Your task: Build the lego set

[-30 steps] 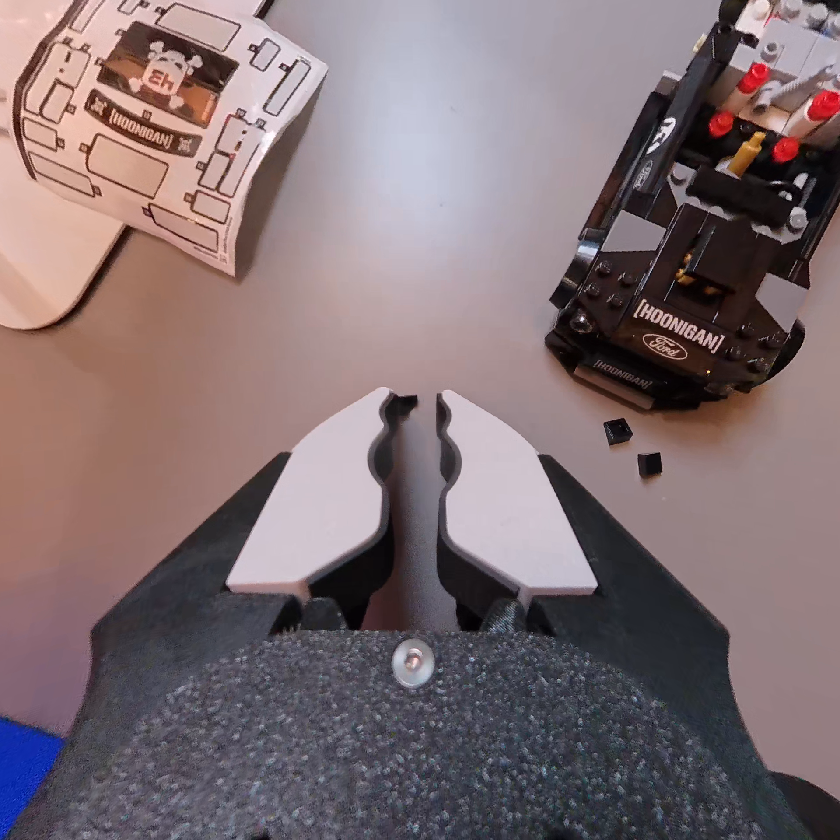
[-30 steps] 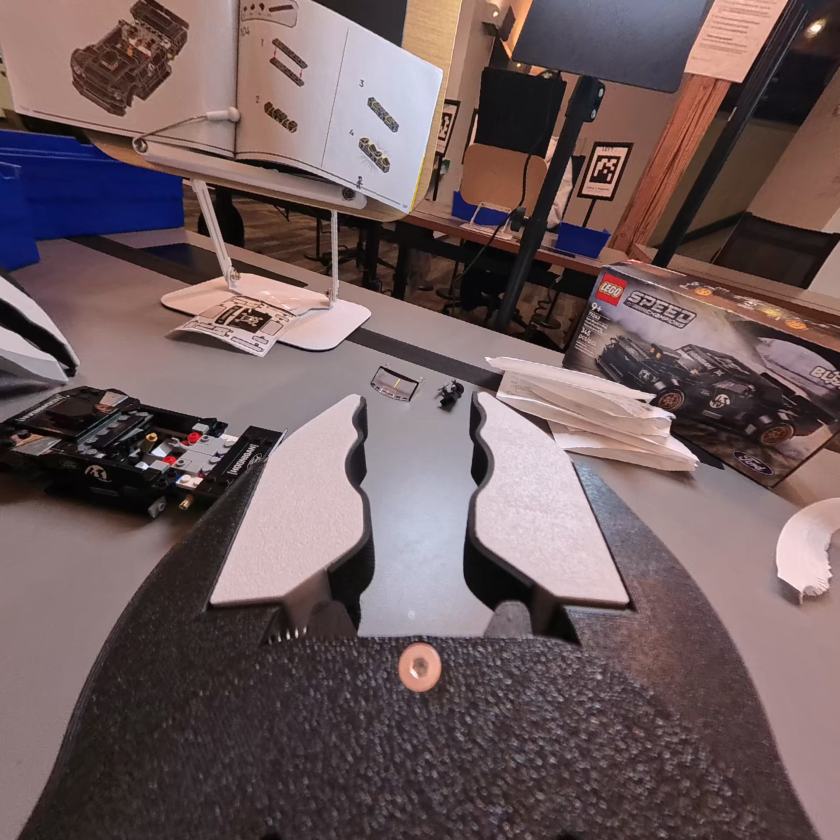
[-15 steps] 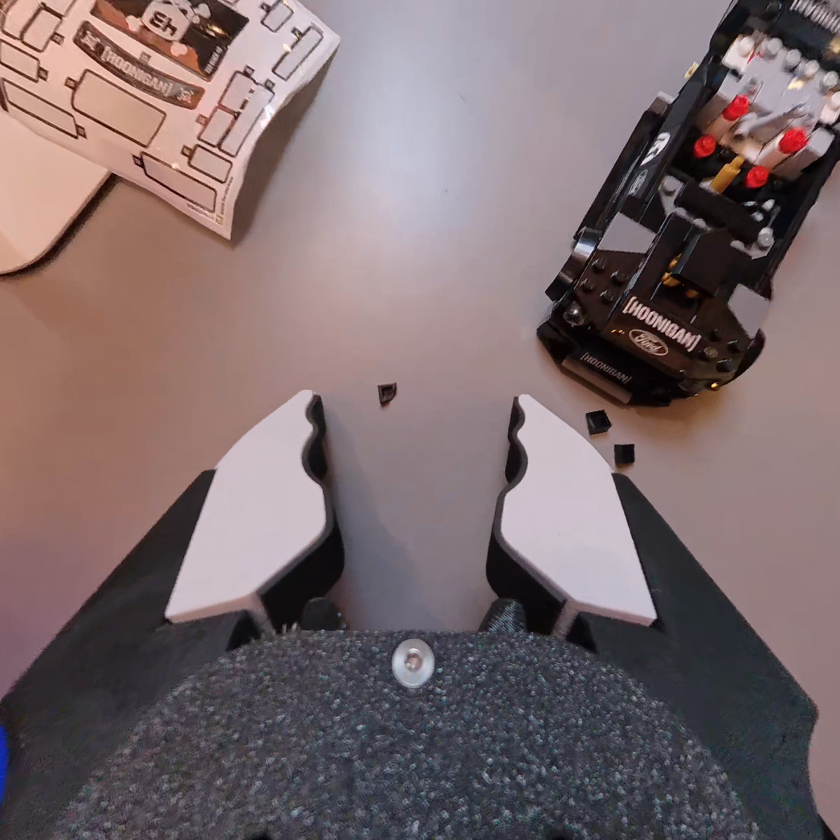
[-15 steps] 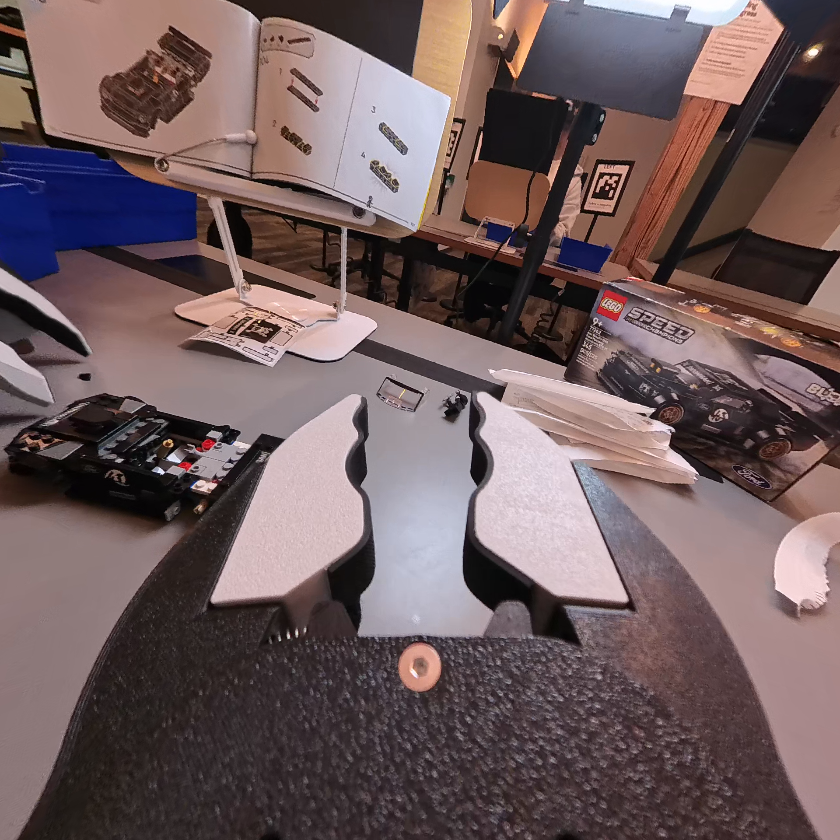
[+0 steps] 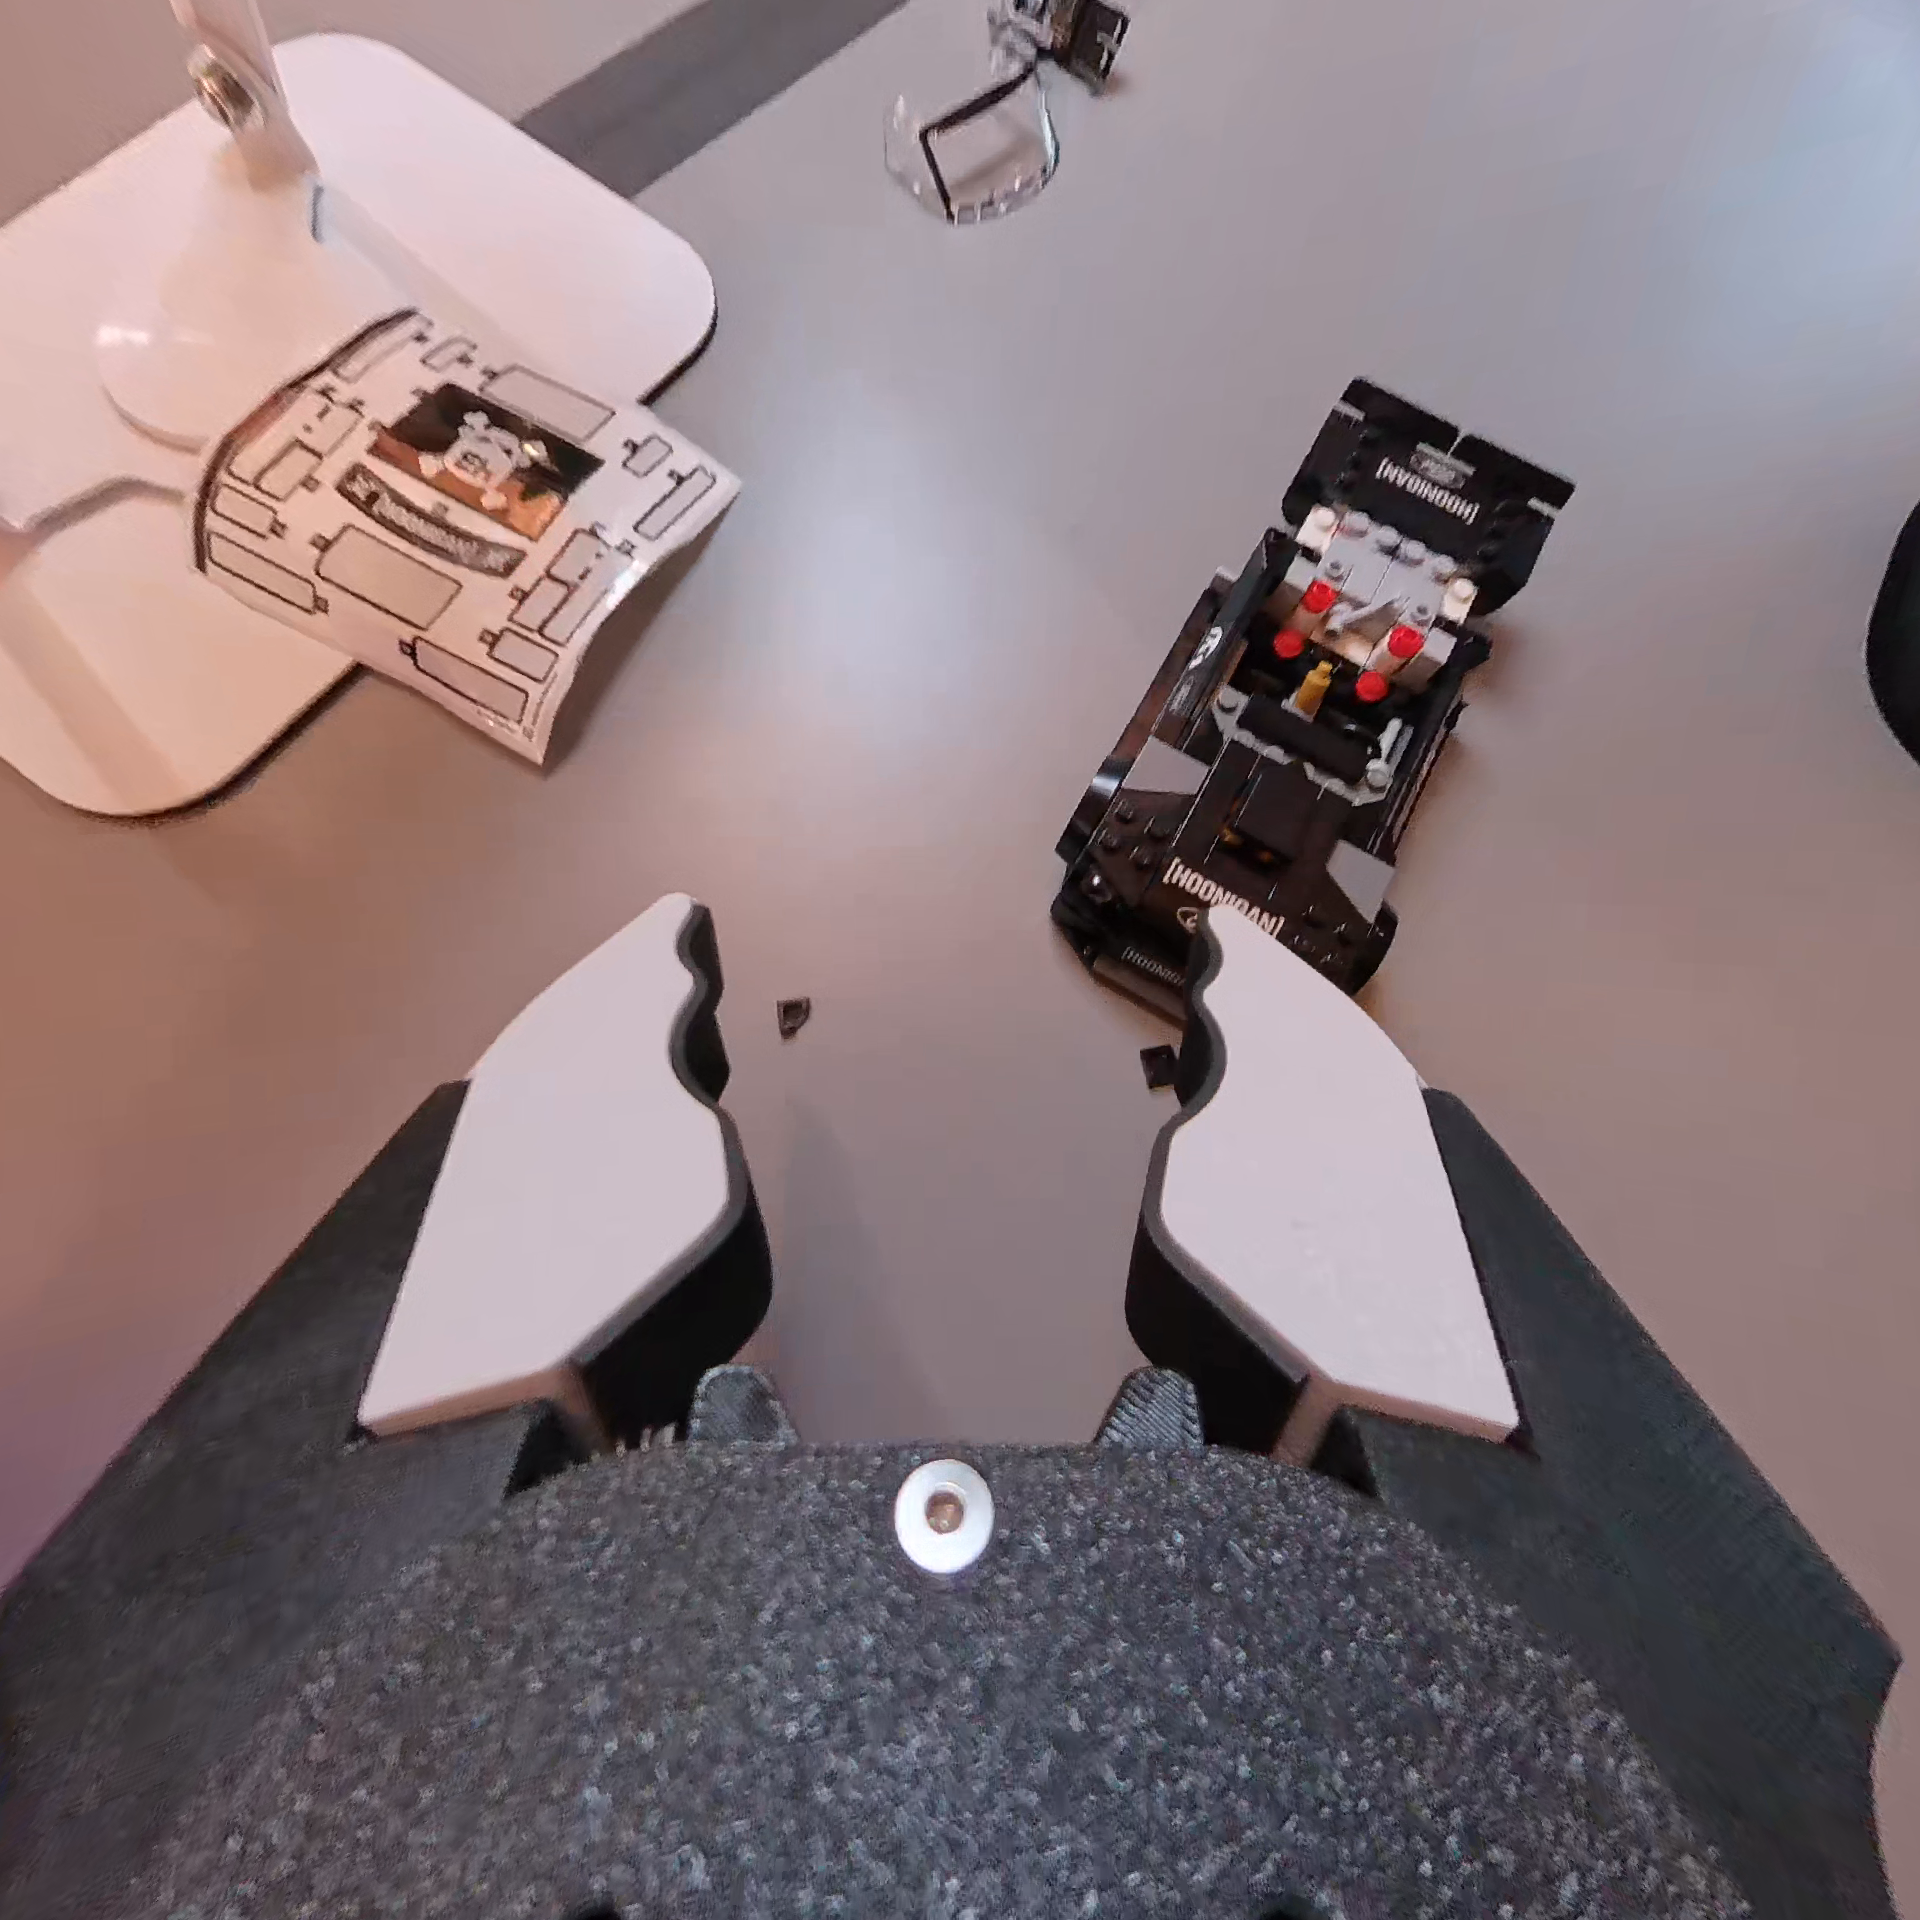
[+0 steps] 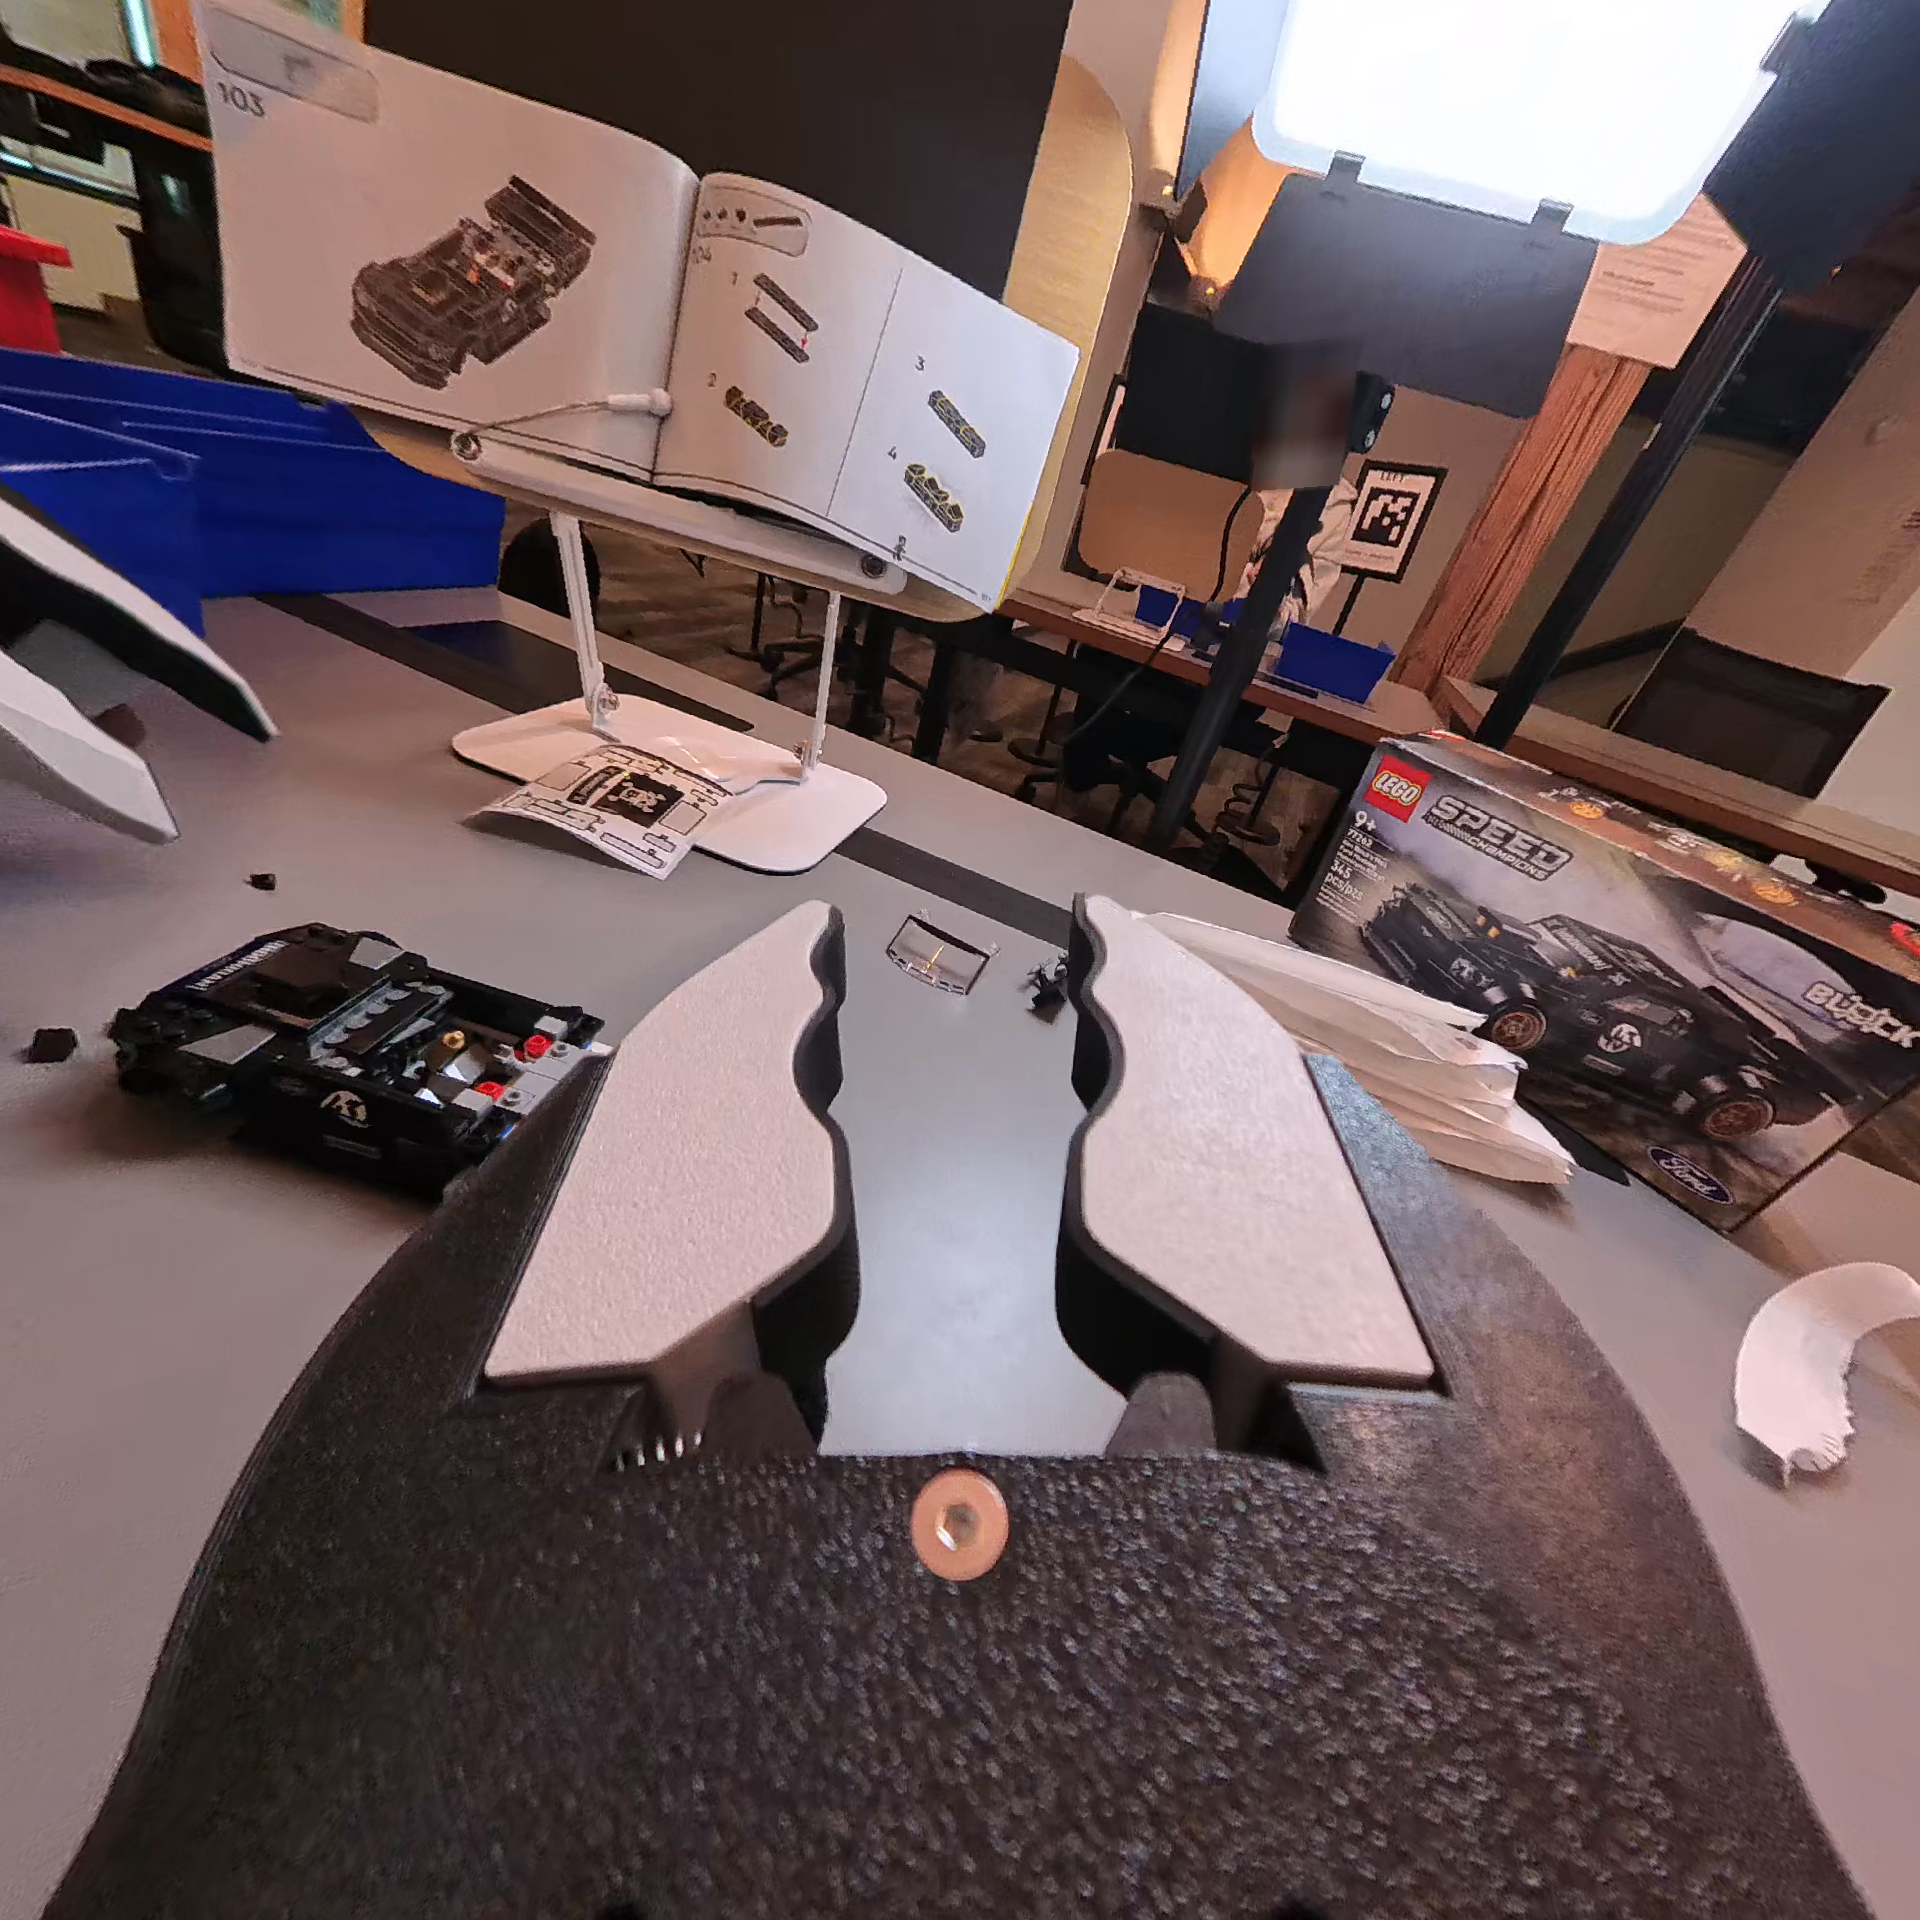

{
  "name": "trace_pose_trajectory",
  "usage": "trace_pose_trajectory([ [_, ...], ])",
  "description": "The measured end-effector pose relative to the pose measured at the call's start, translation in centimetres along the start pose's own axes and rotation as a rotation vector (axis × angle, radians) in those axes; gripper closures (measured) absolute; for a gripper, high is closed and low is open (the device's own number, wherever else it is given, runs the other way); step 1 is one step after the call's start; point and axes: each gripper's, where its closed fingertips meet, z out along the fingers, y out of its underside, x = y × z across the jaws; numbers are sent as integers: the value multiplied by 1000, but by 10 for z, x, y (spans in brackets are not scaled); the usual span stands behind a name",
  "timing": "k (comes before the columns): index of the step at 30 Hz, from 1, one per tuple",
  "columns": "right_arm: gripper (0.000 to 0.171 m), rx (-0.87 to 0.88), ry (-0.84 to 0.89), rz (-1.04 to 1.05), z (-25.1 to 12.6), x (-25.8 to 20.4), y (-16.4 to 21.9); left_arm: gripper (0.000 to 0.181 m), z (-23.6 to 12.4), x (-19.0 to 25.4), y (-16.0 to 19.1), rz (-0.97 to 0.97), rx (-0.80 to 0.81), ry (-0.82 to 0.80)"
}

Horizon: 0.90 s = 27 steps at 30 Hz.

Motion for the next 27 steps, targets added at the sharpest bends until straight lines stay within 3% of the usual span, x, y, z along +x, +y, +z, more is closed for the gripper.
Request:
trace_pose_trajectory([
  [10,128,11,24,63,-3,9,-1,101,-54,-6,-32,13,123,-130],
  [16,127,-8,35,123,-2,18,5,108,-151,-57,-29,-54,181,-407],
  [21,127,-14,26,135,-1,16,6,120,-235,-144,47,-270,55,-689],
  [25,127,-31,21,129,2,15,11,138,-230,-170,127,-427,-146,-632],
  [27,127,-43,22,125,3,15,15,136,-214,-169,153,-447,-244,-572],
])
